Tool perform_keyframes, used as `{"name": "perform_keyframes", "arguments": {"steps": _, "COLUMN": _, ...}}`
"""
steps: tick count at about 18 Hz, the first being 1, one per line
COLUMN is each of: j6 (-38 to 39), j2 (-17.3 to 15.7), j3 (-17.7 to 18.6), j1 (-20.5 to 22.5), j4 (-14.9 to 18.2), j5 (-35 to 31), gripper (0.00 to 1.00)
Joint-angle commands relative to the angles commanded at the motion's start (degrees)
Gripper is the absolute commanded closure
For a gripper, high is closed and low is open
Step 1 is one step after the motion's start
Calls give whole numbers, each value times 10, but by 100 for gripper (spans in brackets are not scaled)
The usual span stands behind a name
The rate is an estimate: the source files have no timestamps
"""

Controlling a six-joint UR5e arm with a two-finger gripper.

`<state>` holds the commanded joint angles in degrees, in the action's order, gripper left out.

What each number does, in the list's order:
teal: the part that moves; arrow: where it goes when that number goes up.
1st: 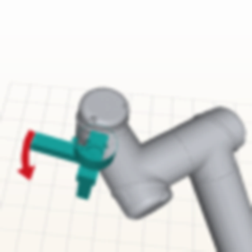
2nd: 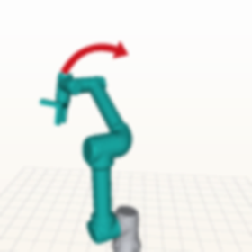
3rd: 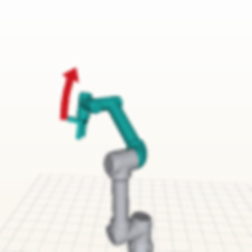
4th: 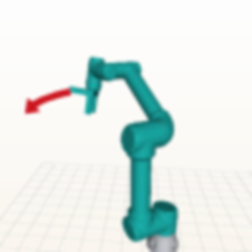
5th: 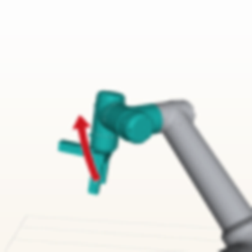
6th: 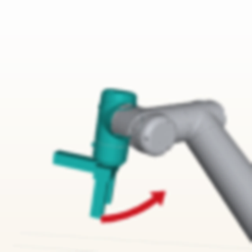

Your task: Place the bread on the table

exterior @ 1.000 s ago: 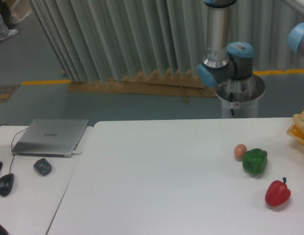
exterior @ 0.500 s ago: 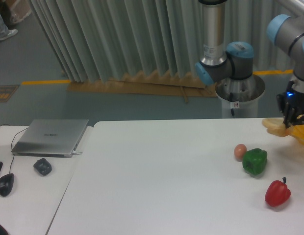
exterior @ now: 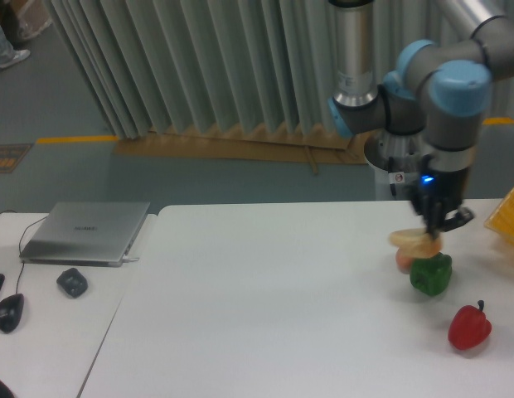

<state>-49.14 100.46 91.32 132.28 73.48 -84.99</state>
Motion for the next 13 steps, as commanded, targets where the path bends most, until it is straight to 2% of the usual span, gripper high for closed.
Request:
{"name": "perform_keyframes", "arguments": {"steps": 4, "j6": 37, "j2": 11, "j3": -3, "j1": -35, "j4": -3, "j5": -7, "gripper": 100}}
{"name": "perform_keyframes", "arguments": {"steps": 6, "j6": 60, "j2": 11, "j3": 3, "j1": -54, "j4": -22, "j5": -9, "gripper": 100}}
{"name": "perform_keyframes", "arguments": {"steps": 8, "j6": 91, "j2": 13, "j3": 4, "j1": -58, "j4": -60, "j5": -9, "gripper": 100}}
{"name": "perform_keyframes", "arguments": {"steps": 10, "j6": 88, "j2": 18, "j3": 10, "j1": -59, "j4": -59, "j5": -39, "gripper": 100}}
{"name": "perform_keyframes", "arguments": {"steps": 11, "j6": 87, "j2": 20, "j3": 10, "j1": -69, "j4": -59, "j5": -61, "gripper": 92}}
{"name": "perform_keyframes", "arguments": {"steps": 13, "j6": 89, "j2": 30, "j3": 10, "j1": -87, "j4": -61, "j5": -88, "gripper": 70}}
